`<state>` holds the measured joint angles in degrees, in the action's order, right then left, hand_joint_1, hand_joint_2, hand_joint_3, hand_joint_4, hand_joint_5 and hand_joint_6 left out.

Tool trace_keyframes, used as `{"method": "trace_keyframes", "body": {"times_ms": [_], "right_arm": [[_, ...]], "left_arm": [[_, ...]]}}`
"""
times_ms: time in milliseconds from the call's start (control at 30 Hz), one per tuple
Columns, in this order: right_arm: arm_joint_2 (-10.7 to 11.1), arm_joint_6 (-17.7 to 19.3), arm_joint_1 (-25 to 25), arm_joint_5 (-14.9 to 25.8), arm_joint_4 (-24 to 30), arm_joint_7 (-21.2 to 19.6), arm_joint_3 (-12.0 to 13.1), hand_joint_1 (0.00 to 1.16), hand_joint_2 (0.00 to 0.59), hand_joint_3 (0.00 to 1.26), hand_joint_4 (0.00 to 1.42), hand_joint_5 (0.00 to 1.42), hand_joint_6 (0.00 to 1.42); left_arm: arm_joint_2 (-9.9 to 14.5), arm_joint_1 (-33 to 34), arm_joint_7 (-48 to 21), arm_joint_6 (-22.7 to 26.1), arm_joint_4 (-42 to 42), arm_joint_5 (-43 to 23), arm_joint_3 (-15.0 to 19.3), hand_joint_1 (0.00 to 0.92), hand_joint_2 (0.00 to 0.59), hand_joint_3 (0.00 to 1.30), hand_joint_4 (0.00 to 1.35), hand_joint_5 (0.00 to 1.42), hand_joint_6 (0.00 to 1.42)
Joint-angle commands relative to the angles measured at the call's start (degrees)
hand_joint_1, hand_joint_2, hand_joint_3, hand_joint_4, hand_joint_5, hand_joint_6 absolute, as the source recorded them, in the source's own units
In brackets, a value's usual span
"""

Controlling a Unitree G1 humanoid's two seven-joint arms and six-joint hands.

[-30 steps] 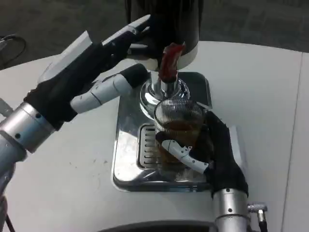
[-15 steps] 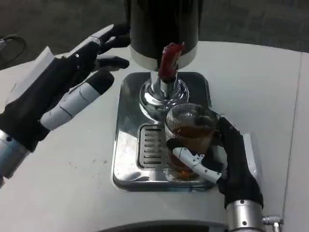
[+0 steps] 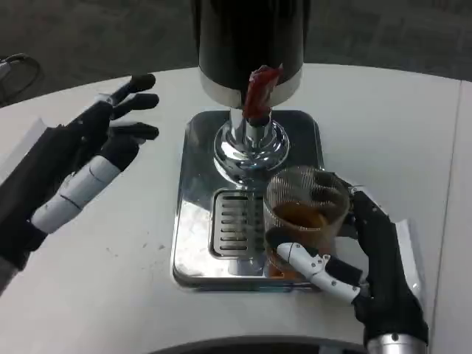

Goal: Grasp the cup under the faucet to collect the drink, then remove the cup.

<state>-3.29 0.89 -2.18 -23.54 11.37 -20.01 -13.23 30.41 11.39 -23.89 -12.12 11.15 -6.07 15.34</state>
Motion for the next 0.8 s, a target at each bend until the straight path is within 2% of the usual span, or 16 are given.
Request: {"method": "trace_keyframes", "body": {"times_ms": [33, 400, 533, 667, 733, 800], "right_arm": [[-0.4, 0.0, 2.8, -0.5, 5.3, 1.8, -1.0, 0.83, 0.234, 0.62, 0.76, 0.78, 0.45], [1.8, -0.4, 8.8, -0.9, 13.5, 7.4, -1.3, 0.85, 0.229, 0.65, 0.77, 0.79, 0.45], [2.6, -0.9, 9.7, -0.3, 16.2, 10.1, -0.7, 0.85, 0.228, 0.66, 0.77, 0.8, 0.45], [3.8, -0.8, 9.7, -1.6, 19.2, 11.9, -0.8, 0.86, 0.224, 0.67, 0.77, 0.81, 0.45], [4.1, -1.1, 9.8, -1.3, 20.7, 13.0, -0.7, 0.86, 0.223, 0.67, 0.77, 0.82, 0.44], [4.6, -1.5, 10.3, -0.9, 22.7, 14.5, -0.3, 0.86, 0.221, 0.67, 0.78, 0.82, 0.44]], "left_arm": [[-0.2, -2.9, 1.6, -0.3, 0.7, 1.2, 0.8, 0.0, 0.129, 0.16, 0.16, 0.3, 0.25], [0.0, -5.5, 2.4, -0.5, 1.1, 1.9, 0.8, 0.0, 0.121, 0.15, 0.15, 0.27, 0.23], [0.0, -5.5, 2.4, -0.4, 1.2, 1.9, 0.8, 0.0, 0.121, 0.15, 0.14, 0.26, 0.22], [0.0, -5.6, 2.4, -0.4, 1.2, 1.9, 0.8, 0.0, 0.121, 0.13, 0.12, 0.23, 0.19], [0.2, -14.8, 2.4, -6.0, 6.1, 10.6, -2.5, 0.0, 0.12, 0.12, 0.11, 0.21, 0.17], [-0.2, -19.3, 2.9, -7.9, 8.6, 14.1, -3.9, 0.0, 0.114, 0.12, 0.1, 0.21, 0.15]]}}
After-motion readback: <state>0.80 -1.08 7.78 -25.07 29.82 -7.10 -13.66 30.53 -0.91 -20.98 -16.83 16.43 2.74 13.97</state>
